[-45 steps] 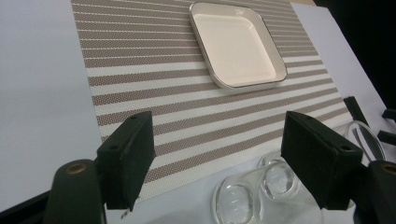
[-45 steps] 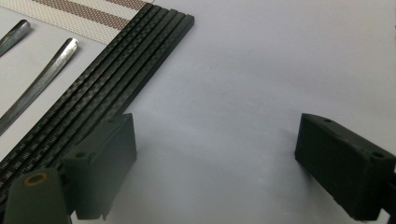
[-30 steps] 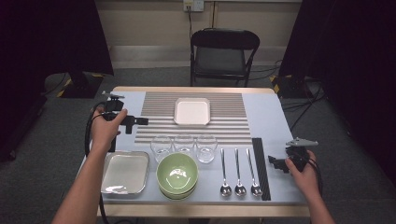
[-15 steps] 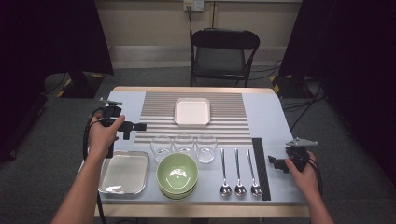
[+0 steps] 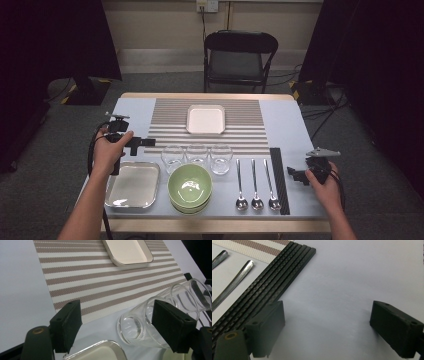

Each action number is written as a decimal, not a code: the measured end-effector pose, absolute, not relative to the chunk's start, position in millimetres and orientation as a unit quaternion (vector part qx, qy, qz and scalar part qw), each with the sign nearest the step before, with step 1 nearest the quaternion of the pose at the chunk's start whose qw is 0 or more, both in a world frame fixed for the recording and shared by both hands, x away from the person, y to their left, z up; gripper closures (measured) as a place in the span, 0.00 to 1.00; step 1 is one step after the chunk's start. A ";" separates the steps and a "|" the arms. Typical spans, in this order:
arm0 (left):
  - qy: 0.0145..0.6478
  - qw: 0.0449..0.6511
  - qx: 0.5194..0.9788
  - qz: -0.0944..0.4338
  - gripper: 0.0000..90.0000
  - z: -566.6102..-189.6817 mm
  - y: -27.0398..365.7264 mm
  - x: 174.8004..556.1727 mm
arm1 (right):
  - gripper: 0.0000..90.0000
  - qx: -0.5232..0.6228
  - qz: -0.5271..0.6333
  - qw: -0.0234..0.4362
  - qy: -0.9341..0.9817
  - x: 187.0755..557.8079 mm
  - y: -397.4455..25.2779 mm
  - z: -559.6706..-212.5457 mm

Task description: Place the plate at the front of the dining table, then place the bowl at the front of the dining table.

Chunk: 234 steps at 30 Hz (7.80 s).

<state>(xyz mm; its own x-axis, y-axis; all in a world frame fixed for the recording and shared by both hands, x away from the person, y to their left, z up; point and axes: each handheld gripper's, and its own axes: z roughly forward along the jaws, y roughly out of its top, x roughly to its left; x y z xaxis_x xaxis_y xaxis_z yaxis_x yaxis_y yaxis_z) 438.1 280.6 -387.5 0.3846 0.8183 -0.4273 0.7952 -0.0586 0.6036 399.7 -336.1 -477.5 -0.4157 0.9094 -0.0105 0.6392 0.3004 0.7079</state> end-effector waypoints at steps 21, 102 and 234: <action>0.550 0.392 0.737 0.023 0.28 -404.1 288.8 420.6 | 0.12 0.497 0.320 0.212 0.778 399.7 -336.0 -477.5; 0.515 0.380 0.767 0.049 0.24 -426.2 285.9 394.2 | 0.15 0.470 0.317 0.168 0.807 412.1 -310.1 -437.1; 0.513 0.376 0.770 0.053 0.24 -427.5 296.5 383.3 | 0.16 0.248 0.364 0.072 0.895 422.6 -89.2 -357.0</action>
